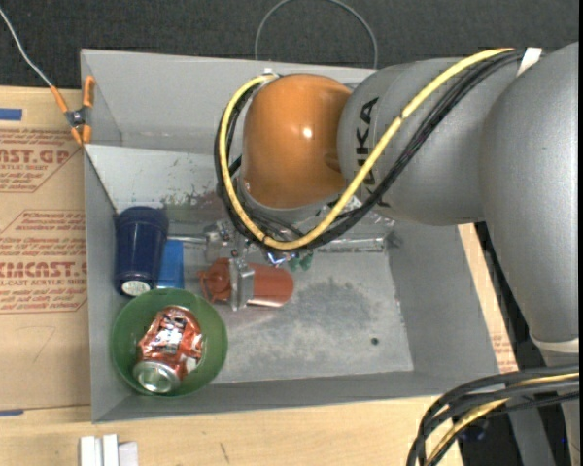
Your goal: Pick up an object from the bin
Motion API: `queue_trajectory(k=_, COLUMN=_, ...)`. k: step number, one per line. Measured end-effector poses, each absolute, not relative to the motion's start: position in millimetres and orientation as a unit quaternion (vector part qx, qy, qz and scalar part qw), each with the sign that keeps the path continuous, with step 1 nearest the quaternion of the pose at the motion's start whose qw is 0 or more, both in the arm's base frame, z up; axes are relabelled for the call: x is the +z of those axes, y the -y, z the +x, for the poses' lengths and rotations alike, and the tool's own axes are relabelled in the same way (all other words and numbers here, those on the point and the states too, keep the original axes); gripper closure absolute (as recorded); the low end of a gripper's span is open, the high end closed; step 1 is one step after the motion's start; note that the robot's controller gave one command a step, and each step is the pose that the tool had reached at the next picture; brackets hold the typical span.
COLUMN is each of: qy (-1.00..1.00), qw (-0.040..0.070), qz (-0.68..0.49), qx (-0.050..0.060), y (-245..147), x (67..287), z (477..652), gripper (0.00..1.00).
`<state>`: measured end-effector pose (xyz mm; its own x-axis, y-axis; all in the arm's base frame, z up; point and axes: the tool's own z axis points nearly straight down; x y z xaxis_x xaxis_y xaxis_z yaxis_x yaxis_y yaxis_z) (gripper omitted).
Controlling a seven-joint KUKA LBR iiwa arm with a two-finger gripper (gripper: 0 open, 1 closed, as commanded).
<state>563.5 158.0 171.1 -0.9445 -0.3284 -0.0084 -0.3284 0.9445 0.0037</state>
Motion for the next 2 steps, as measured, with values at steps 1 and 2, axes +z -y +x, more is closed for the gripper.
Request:
queue_trajectory(k=1, qy=-0.986, qw=0.009, qz=-0.167, qx=0.002, y=-149, x=245, z=568.0, gripper=1.0)
queue_trajectory(k=2, qy=-0.984, qw=0.003, qz=-0.178, qx=0.003, y=-159, x=194, z=569.7, gripper=1.0)
